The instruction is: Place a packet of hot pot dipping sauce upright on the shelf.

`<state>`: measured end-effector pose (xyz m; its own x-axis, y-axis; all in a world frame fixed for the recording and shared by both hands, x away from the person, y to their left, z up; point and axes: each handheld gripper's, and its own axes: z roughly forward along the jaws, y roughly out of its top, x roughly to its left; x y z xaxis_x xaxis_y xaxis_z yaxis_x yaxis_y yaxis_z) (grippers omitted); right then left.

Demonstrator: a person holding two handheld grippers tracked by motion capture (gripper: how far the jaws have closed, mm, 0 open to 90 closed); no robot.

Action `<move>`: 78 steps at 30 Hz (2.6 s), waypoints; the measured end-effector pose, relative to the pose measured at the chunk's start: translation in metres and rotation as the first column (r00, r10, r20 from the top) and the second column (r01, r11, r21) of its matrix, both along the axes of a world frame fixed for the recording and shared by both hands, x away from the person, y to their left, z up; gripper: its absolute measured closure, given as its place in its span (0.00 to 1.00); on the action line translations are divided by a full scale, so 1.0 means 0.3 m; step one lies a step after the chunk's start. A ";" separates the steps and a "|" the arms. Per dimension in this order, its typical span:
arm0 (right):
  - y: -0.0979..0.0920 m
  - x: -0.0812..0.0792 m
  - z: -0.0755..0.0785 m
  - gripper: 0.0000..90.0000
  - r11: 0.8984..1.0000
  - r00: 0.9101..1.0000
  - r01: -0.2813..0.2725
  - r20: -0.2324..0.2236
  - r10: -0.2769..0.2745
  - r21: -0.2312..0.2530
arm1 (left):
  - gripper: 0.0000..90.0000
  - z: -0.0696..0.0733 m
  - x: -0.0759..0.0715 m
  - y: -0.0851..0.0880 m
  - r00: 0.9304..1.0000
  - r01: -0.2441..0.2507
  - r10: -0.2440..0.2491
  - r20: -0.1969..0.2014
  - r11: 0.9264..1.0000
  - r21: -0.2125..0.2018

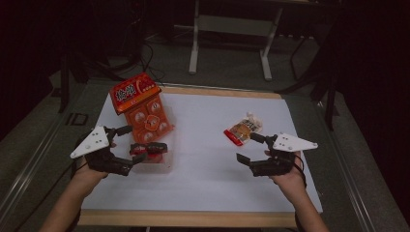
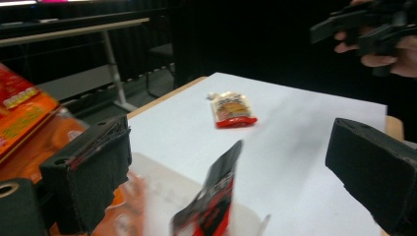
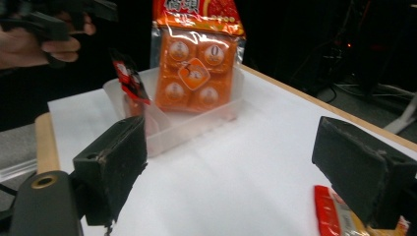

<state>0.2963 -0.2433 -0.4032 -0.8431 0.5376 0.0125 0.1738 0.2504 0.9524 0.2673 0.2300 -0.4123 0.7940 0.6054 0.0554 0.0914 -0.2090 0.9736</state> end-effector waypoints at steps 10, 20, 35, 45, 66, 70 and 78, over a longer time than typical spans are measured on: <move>-0.070 0.061 -0.014 0.22 0.995 0.995 0.095 0.013 -0.094 -0.022 | 0.05 0.021 -0.031 -0.090 0.997 0.075 -0.075 0.022 0.997 -0.012; -0.153 0.158 -0.051 0.31 0.974 0.976 0.216 -0.002 -0.217 -0.061 | 0.06 0.014 -0.057 -0.199 0.984 0.170 -0.169 0.060 0.985 -0.016; -0.206 0.293 -0.124 0.39 0.941 0.943 0.322 -0.059 -0.328 -0.101 | 0.06 -0.048 -0.083 -0.313 0.964 0.264 -0.263 0.032 0.964 -0.014; -0.218 0.388 -0.185 0.46 0.916 0.914 0.376 -0.103 -0.391 -0.143 | 0.06 -0.099 -0.117 -0.350 0.959 0.284 -0.284 0.017 0.959 -0.009; -0.241 0.557 -0.328 0.53 0.849 0.820 0.479 -0.233 -0.523 -0.222 | 0.06 -0.139 -0.139 -0.365 0.948 0.319 -0.319 -0.003 0.947 -0.027; -0.236 0.579 -0.351 0.51 0.837 0.806 0.488 -0.241 -0.541 -0.248 | 0.06 -0.146 -0.139 -0.361 0.945 0.326 -0.326 -0.005 0.945 -0.028; -0.212 0.622 -0.381 0.47 0.823 0.790 0.497 -0.249 -0.561 -0.275 | 0.06 -0.140 -0.135 -0.354 0.946 0.324 -0.325 -0.005 0.945 -0.051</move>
